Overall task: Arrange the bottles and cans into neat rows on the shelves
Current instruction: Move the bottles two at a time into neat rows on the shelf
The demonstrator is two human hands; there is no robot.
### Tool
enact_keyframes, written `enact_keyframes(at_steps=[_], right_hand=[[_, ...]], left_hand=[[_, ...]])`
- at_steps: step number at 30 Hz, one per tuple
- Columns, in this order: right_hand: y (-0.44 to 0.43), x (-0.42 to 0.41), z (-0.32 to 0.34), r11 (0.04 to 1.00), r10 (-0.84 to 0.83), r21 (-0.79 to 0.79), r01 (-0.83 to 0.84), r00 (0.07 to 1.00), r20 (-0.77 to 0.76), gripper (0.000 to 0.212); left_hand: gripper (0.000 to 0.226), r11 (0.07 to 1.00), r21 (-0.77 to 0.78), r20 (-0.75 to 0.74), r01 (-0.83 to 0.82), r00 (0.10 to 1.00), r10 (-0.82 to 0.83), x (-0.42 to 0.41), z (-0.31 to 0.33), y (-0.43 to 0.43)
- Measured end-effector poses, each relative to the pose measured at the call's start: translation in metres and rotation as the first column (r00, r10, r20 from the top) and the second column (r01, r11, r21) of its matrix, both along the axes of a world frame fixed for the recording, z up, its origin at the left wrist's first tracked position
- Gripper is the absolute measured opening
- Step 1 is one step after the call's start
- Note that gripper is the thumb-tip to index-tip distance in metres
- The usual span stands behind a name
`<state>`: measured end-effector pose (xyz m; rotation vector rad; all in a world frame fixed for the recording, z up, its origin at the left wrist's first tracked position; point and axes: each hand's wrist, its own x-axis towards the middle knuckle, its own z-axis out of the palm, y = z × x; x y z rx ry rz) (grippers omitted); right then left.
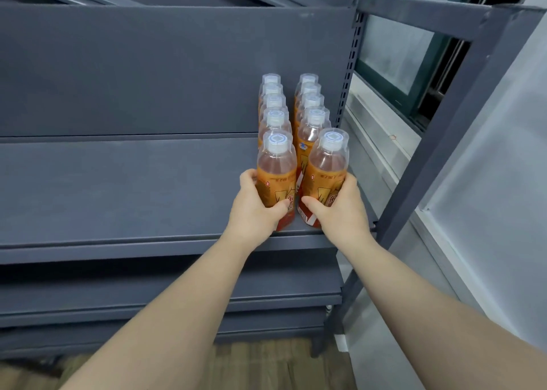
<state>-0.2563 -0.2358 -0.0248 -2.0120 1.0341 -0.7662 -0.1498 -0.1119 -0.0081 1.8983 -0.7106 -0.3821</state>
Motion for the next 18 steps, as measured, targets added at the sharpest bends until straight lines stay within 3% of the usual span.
enact_keyframes(at_steps=[5,13,18], right_hand=[[-0.001,-0.001,-0.003,0.998,0.033,0.045,-0.033,0.999,0.001,0.084],[0.001,0.003,-0.004,1.0,-0.015,0.022,0.016,0.998,-0.063,0.084],[0.004,0.011,-0.004,0.998,-0.058,-0.022,0.056,0.992,-0.115,0.082]], left_hand=[[0.088,0.986,0.133,0.189,-0.099,0.979,0.072,-0.006,-0.009,-0.001],[0.071,0.999,0.034,0.023,0.018,1.0,-0.019,0.002,-0.014,-0.002],[0.067,0.999,0.018,0.042,0.041,0.998,-0.042,0.001,-0.02,-0.002]])
